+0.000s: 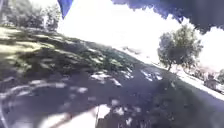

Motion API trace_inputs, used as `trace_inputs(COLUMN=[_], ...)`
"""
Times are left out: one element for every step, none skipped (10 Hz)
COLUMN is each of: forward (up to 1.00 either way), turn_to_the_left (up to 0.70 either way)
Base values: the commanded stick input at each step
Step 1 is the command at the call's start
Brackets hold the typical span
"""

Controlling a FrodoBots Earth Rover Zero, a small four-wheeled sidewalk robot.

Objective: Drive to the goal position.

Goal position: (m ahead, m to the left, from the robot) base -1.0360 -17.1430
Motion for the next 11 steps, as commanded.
trace_inputs(forward=[-0.04,-0.04,0.0,0.34,0.85,0.85,0.85,0.85,0.85,0.85,0.85], turn_to_the_left=[-0.13,0.0,0.0,0.0,0.0,0.0,0.0,0.0,0.0,0.0,0.0])
